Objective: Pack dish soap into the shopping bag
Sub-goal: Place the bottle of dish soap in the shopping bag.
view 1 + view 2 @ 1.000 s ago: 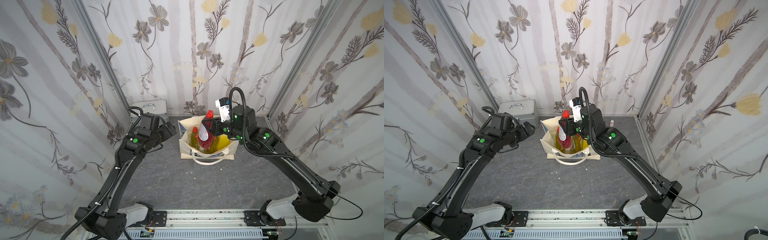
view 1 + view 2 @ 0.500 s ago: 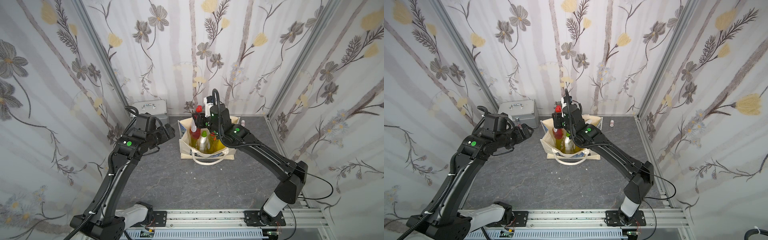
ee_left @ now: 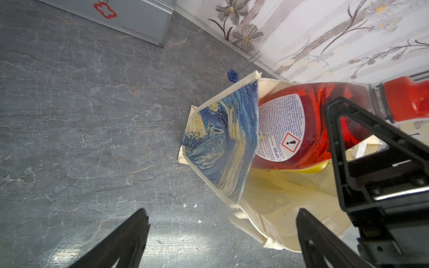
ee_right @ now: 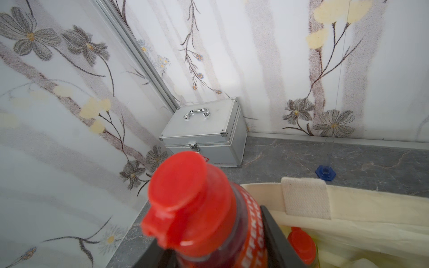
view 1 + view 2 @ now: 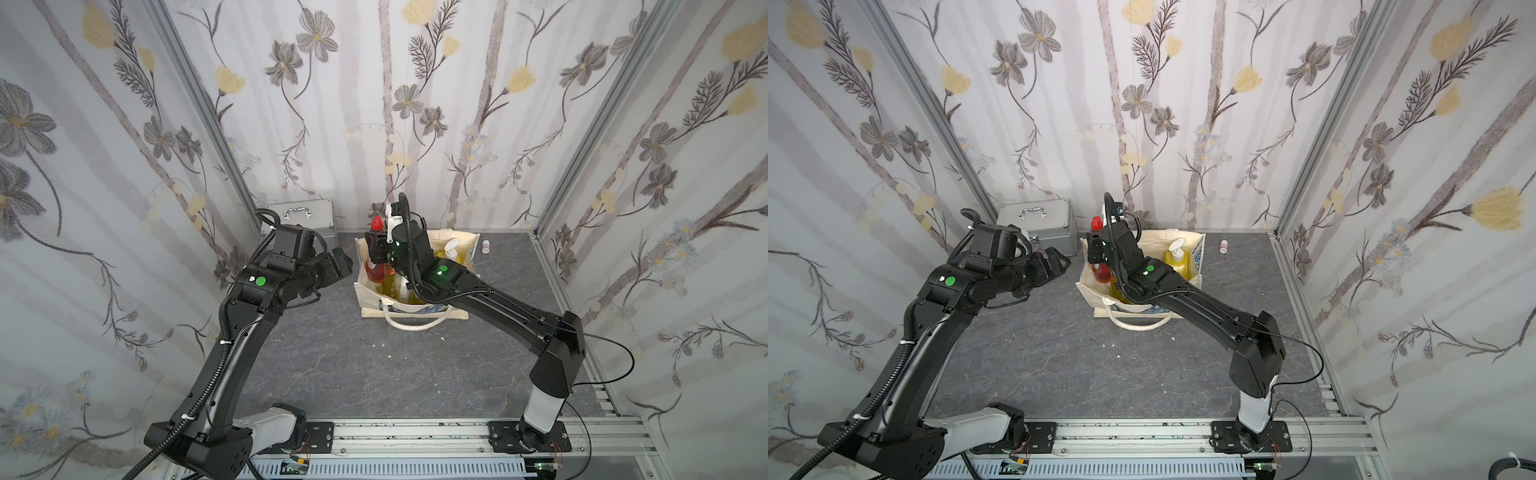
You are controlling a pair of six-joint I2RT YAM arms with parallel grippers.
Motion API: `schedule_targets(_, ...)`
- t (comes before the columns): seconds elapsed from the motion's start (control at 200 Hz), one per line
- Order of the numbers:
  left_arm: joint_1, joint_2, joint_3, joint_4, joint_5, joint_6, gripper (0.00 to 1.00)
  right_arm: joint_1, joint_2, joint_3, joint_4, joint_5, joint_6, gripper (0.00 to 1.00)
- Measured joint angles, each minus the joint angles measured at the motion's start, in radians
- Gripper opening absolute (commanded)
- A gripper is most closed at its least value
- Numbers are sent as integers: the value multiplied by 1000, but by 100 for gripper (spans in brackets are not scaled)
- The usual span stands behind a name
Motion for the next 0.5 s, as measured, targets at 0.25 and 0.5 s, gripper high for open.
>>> schedule_targets(0.25, 0, 3, -1, 0, 14, 0, 100, 6, 11, -67, 42, 11, 8, 29)
schedule_targets(0.5, 0, 3, -4, 0, 17, -3, 100, 6, 26, -119, 101, 11, 15, 29)
